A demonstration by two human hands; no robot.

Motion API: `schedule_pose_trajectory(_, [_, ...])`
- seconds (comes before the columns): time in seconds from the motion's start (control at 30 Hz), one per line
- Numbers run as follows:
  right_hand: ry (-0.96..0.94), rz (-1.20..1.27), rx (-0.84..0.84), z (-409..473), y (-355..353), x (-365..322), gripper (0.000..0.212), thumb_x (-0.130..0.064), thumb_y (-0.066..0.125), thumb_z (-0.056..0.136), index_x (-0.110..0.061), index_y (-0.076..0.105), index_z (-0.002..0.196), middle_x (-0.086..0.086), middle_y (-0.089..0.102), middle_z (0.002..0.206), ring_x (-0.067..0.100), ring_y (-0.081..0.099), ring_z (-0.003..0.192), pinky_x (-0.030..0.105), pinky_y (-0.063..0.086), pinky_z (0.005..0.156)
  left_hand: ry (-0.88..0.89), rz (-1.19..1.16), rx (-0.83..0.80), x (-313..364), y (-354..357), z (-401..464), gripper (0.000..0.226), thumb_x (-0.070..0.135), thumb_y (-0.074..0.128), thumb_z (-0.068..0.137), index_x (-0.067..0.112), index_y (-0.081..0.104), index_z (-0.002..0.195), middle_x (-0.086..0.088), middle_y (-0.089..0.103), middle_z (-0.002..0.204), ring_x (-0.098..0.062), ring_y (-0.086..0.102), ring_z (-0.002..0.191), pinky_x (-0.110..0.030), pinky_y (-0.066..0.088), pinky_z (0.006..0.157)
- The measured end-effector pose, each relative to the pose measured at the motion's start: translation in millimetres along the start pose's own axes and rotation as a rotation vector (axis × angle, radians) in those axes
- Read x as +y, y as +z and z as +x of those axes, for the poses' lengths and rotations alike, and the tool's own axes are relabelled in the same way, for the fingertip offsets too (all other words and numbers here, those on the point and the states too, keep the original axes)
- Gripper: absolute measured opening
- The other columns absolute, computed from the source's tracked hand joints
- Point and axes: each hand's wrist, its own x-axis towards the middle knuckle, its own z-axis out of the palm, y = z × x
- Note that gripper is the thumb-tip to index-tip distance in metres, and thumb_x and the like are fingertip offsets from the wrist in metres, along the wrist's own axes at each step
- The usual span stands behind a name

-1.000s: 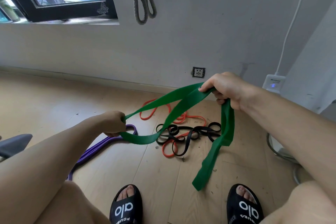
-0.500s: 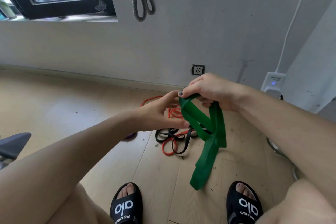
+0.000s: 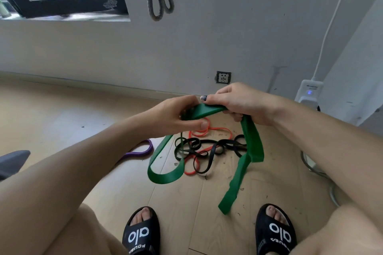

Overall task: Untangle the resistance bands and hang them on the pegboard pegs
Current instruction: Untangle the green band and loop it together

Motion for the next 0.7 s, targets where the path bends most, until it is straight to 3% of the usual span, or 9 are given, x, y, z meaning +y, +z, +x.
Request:
schedule_pose_trajectory(0.07, [-0.050, -0.026, 0.000, 1, 3, -1, 0.043, -0.056, 0.071, 0.088, -0.014, 0.064, 0.079, -0.003, 0.040, 0.053, 0.013, 0.032, 0.044, 0.028, 0.024, 0.045, 0.012, -0.015, 0.014, 2, -3, -3, 0.025, 0.049, 0.072, 0.088, 0.032, 0.062, 0.103, 0.012, 0.064, 0.079, -0.012, 0.060, 0.069, -0.037, 0.050, 0.066])
schedule_pose_trajectory(0.2, [-0.111, -0.231, -0.123, -5, 0, -5, 0.054, -0.063, 0.078, 0.078, -0.013, 0.067, 0.095, -0.002, 0.057, 0.073, 0.012, 0.051, 0.063, 0.032, 0.038, 0.062, -0.031, -0.018, 0.130, -5, -16, -7, 0.016, 0.032, 0.070, 0.093, 0.026, 0.058, 0.085, 0.005, 0.059, 0.062, -0.010, 0.058, 0.057, -0.035, 0.049, 0.058])
schedule_pose_trajectory(0.3, [-0.088, -0.419, -0.151, -5, 3, 2, 0.045, -0.038, 0.089, 0.071, -0.027, 0.060, 0.103, 0.000, 0.069, 0.095, 0.015, 0.066, 0.083, 0.036, 0.054, 0.073, -0.089, -0.093, 0.181, -10, -26, -16, 0.016, 0.031, 0.067, 0.096, 0.019, 0.062, 0.087, 0.000, 0.065, 0.063, -0.019, 0.066, 0.061, -0.042, 0.057, 0.066])
schedule_pose_trajectory(0.37, [-0.089, -0.547, -0.044, 1, 2, 11, 0.039, -0.020, 0.085, 0.070, -0.028, 0.054, 0.093, 0.002, 0.064, 0.090, 0.020, 0.062, 0.079, 0.040, 0.051, 0.066, -0.128, -0.152, 0.243, -19, -32, -22, 0.022, 0.034, 0.067, 0.096, 0.014, 0.063, 0.089, -0.003, 0.066, 0.064, -0.031, 0.069, 0.069, -0.051, 0.058, 0.076])
schedule_pose_trajectory(0.43, [-0.065, -0.578, 0.052, 2, -6, 19, 0.036, -0.013, 0.081, 0.071, -0.027, 0.050, 0.085, -0.001, 0.056, 0.081, 0.018, 0.053, 0.071, 0.033, 0.041, 0.058, -0.162, -0.139, 0.266, -33, -38, -27, 0.022, 0.039, 0.067, 0.095, 0.019, 0.065, 0.088, -0.002, 0.068, 0.066, -0.033, 0.070, 0.073, -0.056, 0.058, 0.081])
schedule_pose_trajectory(0.5, [-0.035, -0.523, 0.109, 1, -15, 22, 0.035, -0.009, 0.080, 0.072, -0.024, 0.052, 0.087, -0.003, 0.054, 0.079, 0.016, 0.051, 0.070, 0.029, 0.037, 0.058, -0.221, -0.019, 0.186, -44, -41, -30, 0.018, 0.038, 0.064, 0.097, 0.022, 0.065, 0.088, -0.002, 0.072, 0.072, -0.029, 0.071, 0.078, -0.053, 0.057, 0.084])
schedule_pose_trajectory(0.63, [-0.152, -0.431, 0.141, -2, -1, 5, 0.035, -0.002, 0.072, 0.073, -0.019, 0.055, 0.098, -0.001, 0.061, 0.087, 0.017, 0.056, 0.077, 0.030, 0.044, 0.062, -0.340, 0.265, -0.179, -49, -24, -33, 0.019, 0.031, 0.077, 0.088, 0.031, 0.059, 0.091, 0.007, 0.069, 0.100, -0.020, 0.066, 0.102, -0.035, 0.050, 0.088])
schedule_pose_trajectory(0.7, [-0.238, -0.404, 0.142, -3, 15, -11, 0.036, 0.000, 0.070, 0.072, -0.019, 0.056, 0.100, -0.001, 0.064, 0.089, 0.016, 0.058, 0.078, 0.029, 0.047, 0.064, -0.246, 0.196, -0.152, -41, -14, -27, 0.032, 0.025, 0.082, 0.081, 0.032, 0.060, 0.103, 0.011, 0.070, 0.111, -0.011, 0.065, 0.111, -0.034, 0.049, 0.100])
